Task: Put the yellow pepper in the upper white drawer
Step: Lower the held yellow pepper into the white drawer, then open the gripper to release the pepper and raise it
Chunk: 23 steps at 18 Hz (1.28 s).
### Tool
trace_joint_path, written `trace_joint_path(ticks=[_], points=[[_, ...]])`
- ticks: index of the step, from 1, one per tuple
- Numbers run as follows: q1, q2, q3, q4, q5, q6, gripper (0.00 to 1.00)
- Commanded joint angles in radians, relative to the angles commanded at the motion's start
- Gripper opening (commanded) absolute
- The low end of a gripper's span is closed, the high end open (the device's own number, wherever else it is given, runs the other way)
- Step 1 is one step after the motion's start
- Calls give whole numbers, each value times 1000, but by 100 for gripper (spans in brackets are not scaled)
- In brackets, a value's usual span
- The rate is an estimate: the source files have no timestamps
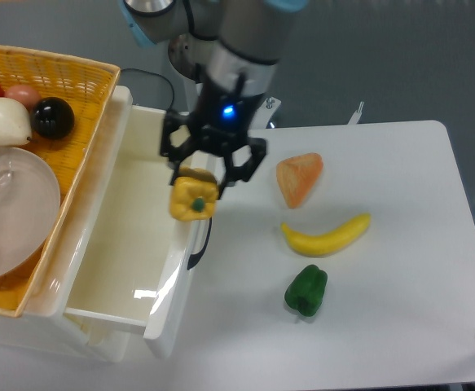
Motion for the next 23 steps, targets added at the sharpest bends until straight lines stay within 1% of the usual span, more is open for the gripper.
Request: trace_joint_path(ticks=[4, 14, 17, 19, 20, 21, 22, 23], points=[[-29, 3, -8, 0, -3, 3, 24], [-48, 2, -11, 2, -6, 0, 26], [-48, -2, -11, 3, -6, 2, 28], [-51, -3, -11, 3, -5, 2, 35], [-52, -5, -11, 3, -3, 3, 35], [-52, -8, -11, 5, -3, 6, 38], [-52, -12, -11, 8, -3, 11, 58], [-54, -15, -11, 9, -3, 12, 60]])
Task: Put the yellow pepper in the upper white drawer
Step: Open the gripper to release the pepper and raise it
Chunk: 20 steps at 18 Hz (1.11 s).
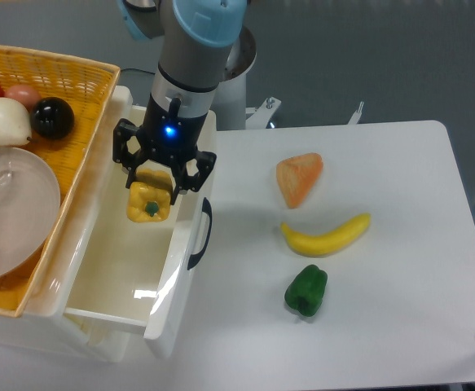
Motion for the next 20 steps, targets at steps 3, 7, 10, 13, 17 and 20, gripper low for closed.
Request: trace_joint_path(ticks=[3, 7, 10, 13, 17, 20], points=[[-2, -8, 0, 2, 0, 6, 100], [-2, -11, 0, 0, -3, 5, 100], [3, -8, 3, -2, -5, 5, 100], [11, 1, 8, 0, -3, 11, 100], [75, 14, 8, 5, 2, 159, 100], [127, 12, 2, 11, 5, 326, 100]])
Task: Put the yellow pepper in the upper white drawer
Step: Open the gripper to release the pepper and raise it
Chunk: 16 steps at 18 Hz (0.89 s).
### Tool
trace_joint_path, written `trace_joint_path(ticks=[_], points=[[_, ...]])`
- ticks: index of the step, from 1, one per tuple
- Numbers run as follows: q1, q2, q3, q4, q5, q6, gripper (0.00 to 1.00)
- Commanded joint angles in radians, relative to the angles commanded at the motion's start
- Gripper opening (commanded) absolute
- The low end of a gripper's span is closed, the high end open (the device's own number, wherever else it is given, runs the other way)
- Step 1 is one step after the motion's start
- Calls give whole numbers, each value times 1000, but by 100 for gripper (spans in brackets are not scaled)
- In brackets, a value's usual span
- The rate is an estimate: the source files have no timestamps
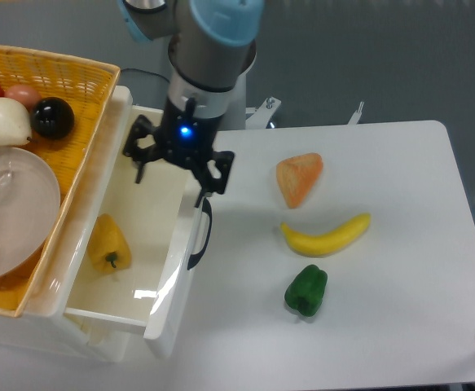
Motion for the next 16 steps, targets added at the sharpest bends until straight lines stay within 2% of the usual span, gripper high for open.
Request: trace_joint_path(ticks=[3, 8, 10, 16], points=[[31, -17, -2, 12, 52, 95, 100], [37, -86, -17, 9, 309, 409, 100], [52, -116, -17, 11, 322, 435, 100], [71, -150, -29, 26, 324, 439, 100]])
